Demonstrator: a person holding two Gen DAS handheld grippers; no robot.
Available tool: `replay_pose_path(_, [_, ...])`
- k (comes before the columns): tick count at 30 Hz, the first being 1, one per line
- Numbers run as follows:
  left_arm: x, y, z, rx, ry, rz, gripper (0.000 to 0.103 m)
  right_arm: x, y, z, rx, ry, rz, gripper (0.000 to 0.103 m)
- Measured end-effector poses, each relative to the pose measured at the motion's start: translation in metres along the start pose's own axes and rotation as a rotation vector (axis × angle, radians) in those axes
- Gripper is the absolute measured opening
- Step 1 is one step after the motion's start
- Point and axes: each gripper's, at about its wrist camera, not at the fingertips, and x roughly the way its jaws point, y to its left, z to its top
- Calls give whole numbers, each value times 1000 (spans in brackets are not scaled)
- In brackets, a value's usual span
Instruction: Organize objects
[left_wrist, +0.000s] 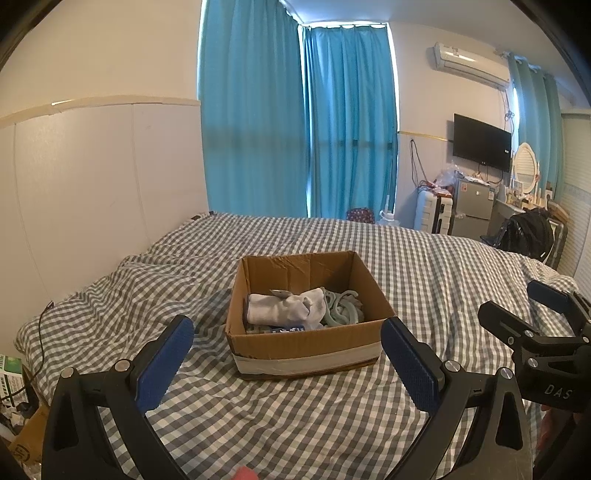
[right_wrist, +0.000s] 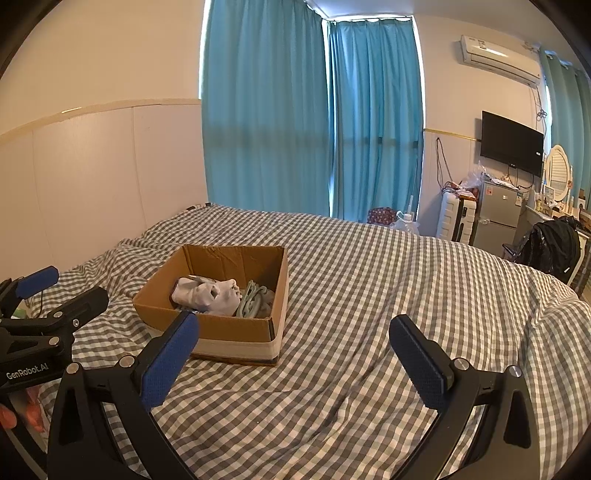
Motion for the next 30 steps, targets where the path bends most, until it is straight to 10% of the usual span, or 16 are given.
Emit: replay_pose_path(30, [3,4,-4,-5,15,31,103,-4,-1,-2,-6,10,2,103])
